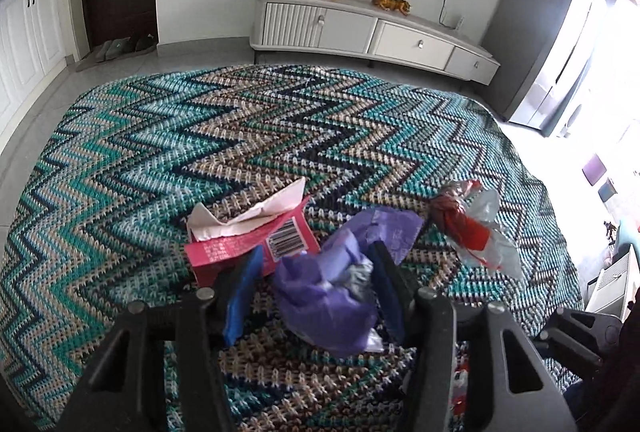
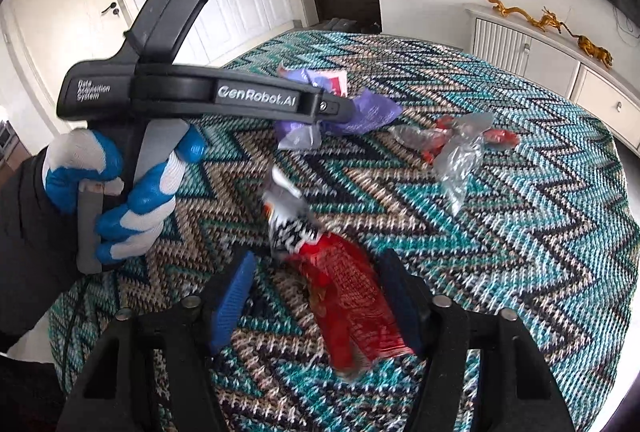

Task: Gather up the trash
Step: 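Grasp the purple plastic bag with the left tool while the right tool grasps the red snack wrapper, then lift both held items and carry them over the white bin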

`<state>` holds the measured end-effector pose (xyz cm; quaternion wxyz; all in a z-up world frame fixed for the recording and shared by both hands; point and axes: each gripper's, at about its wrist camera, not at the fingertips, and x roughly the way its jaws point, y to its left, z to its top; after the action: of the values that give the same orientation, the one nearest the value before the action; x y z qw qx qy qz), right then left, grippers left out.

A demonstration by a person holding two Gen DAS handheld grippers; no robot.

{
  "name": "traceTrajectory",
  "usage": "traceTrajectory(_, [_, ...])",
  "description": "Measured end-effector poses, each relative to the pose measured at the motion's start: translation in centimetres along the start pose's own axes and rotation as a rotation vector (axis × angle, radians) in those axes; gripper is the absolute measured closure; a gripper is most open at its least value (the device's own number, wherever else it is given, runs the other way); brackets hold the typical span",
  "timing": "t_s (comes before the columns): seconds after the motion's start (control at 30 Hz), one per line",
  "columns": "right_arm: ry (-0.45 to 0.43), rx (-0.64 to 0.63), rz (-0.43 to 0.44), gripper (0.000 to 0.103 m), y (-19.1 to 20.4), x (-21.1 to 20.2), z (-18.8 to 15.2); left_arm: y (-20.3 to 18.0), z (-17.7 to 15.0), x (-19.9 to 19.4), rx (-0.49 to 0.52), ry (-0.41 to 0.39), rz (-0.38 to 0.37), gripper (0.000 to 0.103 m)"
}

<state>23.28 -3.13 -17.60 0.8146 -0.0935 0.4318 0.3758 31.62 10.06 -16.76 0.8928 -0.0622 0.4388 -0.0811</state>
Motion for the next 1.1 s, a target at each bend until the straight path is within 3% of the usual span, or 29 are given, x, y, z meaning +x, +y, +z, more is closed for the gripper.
traceTrajectory(0.2, [0.000,0.009,-0.031,0.070,-0.2,-0.4,-0.5,0.1,-0.4,-0.4,-0.007,-0.020,-0.005,0.062])
traceTrajectory(0.57, [-0.048,0.072,-0.037,0.073,-0.6,-2.6,-1.2,-0.1,-2.0,-3.7,-0.015,-0.067,-0.014,0.071])
traceTrajectory(1.1, [-0.282,0.232,-0.059,0.073,1.5,-17.0,-6.6,-4.9,-4.2,-15.4,0.010,-0.224,-0.088,0.071])
